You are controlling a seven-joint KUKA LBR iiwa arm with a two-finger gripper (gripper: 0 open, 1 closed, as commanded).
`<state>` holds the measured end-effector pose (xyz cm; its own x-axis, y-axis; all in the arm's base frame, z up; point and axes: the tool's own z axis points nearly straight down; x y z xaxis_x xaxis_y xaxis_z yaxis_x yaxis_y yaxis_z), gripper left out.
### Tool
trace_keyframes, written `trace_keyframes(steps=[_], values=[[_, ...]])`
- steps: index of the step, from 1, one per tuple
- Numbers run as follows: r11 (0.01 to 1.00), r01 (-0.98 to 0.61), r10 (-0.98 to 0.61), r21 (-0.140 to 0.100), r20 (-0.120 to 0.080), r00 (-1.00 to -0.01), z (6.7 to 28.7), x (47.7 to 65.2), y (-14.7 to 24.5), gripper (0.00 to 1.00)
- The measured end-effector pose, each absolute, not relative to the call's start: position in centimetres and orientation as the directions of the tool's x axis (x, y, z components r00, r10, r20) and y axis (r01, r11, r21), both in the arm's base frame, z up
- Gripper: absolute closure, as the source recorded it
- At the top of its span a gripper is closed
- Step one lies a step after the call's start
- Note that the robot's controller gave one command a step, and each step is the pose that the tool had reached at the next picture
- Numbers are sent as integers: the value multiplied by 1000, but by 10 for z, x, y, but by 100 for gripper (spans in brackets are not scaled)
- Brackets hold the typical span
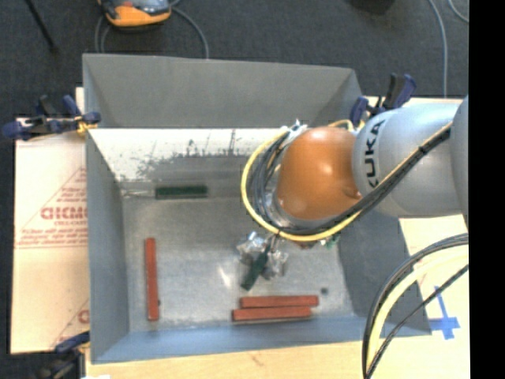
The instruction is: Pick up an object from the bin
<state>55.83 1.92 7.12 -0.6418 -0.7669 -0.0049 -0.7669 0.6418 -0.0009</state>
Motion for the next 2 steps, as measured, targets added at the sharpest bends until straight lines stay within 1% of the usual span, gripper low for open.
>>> trace_keyframes(steps=[1, 2], values=[[643, -766, -766, -1, -5, -643, 71, 558, 19, 100], [597, -802, -802, -2, -5, -597, 214, 567, 42, 100]])
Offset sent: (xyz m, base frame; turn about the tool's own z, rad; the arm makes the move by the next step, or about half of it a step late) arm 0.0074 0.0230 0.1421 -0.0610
